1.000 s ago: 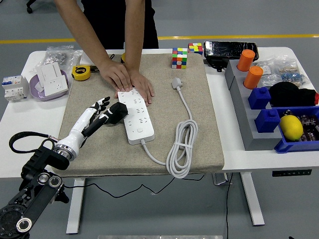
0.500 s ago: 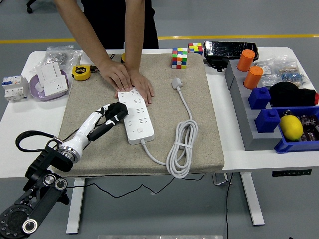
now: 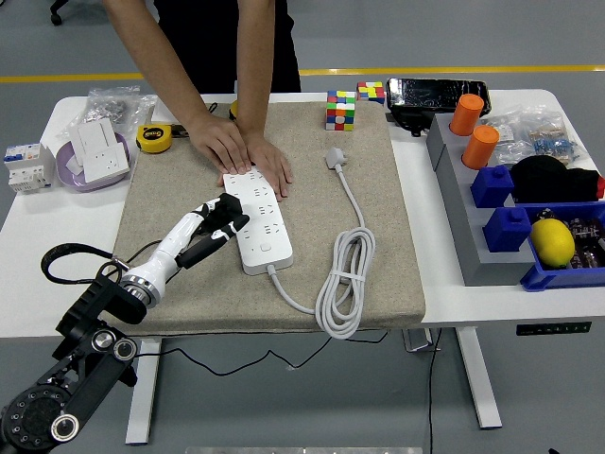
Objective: Pick up the plug,place it near the board,insert it into the board,press the button
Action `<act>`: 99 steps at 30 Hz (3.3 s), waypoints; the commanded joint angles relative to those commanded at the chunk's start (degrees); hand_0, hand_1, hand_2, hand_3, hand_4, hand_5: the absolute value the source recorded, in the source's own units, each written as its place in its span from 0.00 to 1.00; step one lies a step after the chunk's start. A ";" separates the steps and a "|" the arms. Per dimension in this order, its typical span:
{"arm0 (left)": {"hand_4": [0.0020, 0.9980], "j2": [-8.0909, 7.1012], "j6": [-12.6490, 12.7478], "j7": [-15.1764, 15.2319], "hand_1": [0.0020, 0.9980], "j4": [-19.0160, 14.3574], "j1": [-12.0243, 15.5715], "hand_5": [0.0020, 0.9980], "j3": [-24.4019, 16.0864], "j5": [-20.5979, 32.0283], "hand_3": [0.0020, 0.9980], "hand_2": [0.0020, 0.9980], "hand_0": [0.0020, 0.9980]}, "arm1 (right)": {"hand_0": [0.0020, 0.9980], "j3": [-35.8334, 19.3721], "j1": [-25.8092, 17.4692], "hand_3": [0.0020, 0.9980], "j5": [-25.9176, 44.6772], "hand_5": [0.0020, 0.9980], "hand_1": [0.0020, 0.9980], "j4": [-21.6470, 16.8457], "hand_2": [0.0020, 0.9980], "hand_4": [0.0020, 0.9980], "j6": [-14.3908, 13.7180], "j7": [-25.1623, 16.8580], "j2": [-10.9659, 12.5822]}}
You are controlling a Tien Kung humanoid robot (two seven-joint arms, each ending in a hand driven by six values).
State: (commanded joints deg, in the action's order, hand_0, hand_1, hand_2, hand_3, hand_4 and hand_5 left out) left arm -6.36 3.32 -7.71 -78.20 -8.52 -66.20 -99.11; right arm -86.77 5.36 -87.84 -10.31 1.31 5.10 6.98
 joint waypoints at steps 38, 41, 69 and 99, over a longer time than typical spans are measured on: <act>1.00 -0.86 -0.36 -2.53 1.00 1.85 -7.18 1.00 8.46 -7.15 0.93 0.97 1.00 | 0.85 0.16 0.21 0.78 -0.18 0.88 0.76 0.00 0.75 1.00 0.01 0.18 0.23; 1.00 -0.99 -0.54 -3.12 1.00 1.31 -7.13 1.00 8.94 -8.40 0.93 0.97 1.00 | 0.85 0.17 0.17 0.78 -0.19 0.88 0.76 0.00 0.75 1.00 0.00 0.21 0.25; 1.00 -2.23 -1.36 -13.21 1.00 -1.64 -5.50 1.00 4.38 -24.15 0.93 1.00 1.00 | 0.85 0.00 0.18 0.78 0.14 0.88 0.76 0.00 0.75 1.00 -0.07 0.20 0.21; 1.00 -1.40 -2.09 -12.46 1.00 0.76 -7.57 1.00 9.71 -23.37 0.93 1.00 1.00 | 0.85 0.24 0.22 0.78 0.02 0.88 0.76 0.00 0.75 1.00 -0.02 0.22 0.31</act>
State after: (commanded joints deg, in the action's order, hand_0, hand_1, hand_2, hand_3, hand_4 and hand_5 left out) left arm -7.76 1.23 -20.17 -77.45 -16.09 -56.49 -122.47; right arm -86.54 5.58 -87.82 -10.31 1.29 5.32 7.30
